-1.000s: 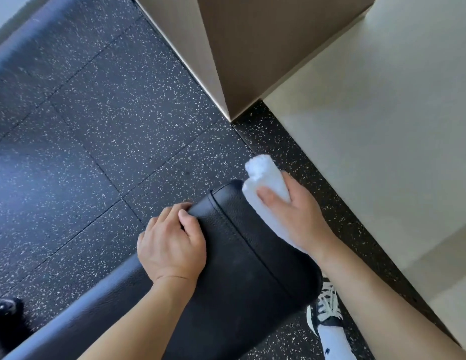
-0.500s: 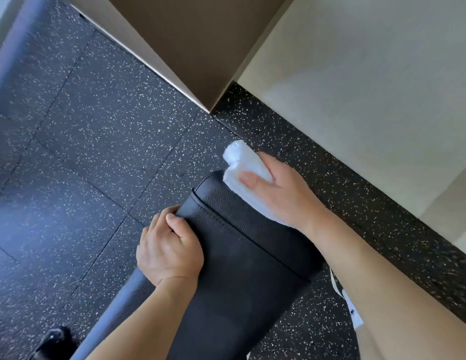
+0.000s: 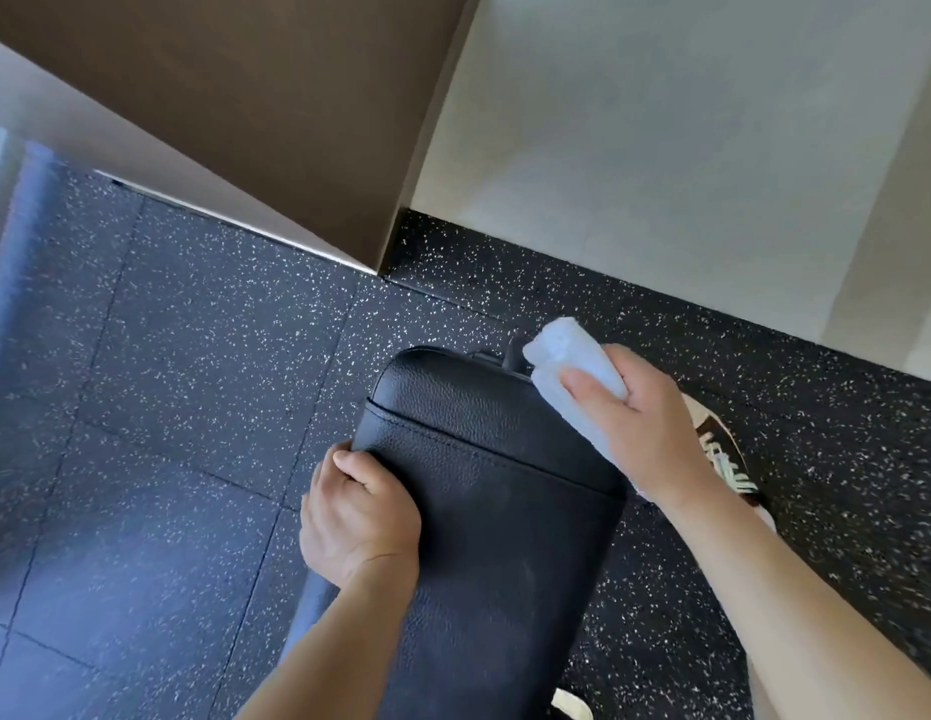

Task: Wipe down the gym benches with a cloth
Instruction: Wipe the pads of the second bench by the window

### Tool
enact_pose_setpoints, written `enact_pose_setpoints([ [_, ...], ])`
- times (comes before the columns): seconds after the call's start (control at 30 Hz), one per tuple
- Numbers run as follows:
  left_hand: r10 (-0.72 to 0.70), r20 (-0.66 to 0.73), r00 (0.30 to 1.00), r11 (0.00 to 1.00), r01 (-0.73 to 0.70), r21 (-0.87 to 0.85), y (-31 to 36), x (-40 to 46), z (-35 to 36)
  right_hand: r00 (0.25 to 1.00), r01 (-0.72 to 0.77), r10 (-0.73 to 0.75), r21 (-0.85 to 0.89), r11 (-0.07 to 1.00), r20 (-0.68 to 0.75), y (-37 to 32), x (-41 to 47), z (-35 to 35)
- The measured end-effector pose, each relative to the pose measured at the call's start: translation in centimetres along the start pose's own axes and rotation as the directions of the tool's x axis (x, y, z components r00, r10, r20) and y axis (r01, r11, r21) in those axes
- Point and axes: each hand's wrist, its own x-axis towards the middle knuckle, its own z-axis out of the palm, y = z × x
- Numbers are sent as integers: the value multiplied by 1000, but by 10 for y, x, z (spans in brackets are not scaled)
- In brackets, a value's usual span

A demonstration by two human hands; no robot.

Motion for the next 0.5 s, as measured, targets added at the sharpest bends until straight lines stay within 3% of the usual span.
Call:
enact_pose_setpoints([
  [0.13,12,-4,1000,1000,-12,6,-1,0,1,934,-52,78,83,995,-347,15,-44,16],
  [0.27,21,-1,1000,1000,-21,-19,-5,1,3,887,2,-34,-71,997,-461,22,-68,27],
  [0.37,26,-12,1000,999,-26,-24,-4,0,5,888,61,-195,-312,948,-418,13,-54,24],
  [0.5,20,-20,1000,999,-21,-42,-9,1,7,872,311,-476,-627,714,-110,-29,-11,36],
])
